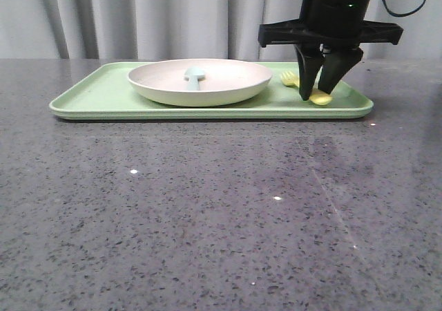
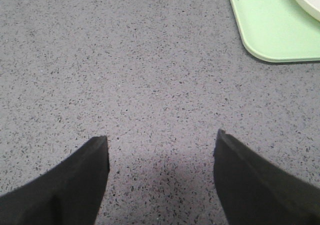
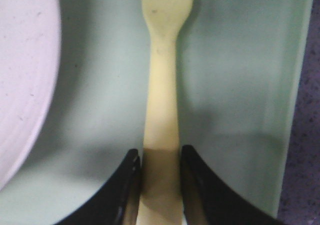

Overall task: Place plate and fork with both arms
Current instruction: 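Lower the fork onto the tray beside the plate, then open the right gripper and raise it away from the fork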

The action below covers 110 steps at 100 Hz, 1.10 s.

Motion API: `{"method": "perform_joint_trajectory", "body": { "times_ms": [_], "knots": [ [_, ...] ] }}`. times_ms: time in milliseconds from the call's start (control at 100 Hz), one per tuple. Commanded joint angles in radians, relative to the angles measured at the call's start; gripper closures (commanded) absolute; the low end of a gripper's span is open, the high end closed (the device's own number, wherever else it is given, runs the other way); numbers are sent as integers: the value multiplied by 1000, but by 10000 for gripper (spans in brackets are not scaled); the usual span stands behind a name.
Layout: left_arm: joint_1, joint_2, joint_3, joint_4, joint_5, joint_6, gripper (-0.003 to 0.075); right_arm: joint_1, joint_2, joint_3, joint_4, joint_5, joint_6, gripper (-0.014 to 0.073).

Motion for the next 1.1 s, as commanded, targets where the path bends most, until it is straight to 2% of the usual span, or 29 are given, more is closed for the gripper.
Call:
{"method": "perform_joint_trajectory", "body": {
  "times_ms": [0, 380, 450, 620, 690, 1090],
  "knots": [
    [3, -1, -25, -9, -69, -10, 282, -7, -52, -19, -9, -21, -2, 566],
    [3, -1, -25, -9, -69, -10, 282, -7, -52, -19, -9, -20, -1, 556],
    [3, -1, -25, -9, -69, -10, 282, -7, -52, -19, -9, -20, -1, 508],
    [3, -1, -25, -9, -69, -10, 282, -7, -52, -19, -9, -19, -1, 316],
    [3, -1, -25, -9, -69, -10, 282, -7, -52, -19, -9, -19, -1, 272],
    [3, -1, -25, -9, -69, -10, 282, -7, -69, -19, -10, -24, -1, 262]
  ]
}}
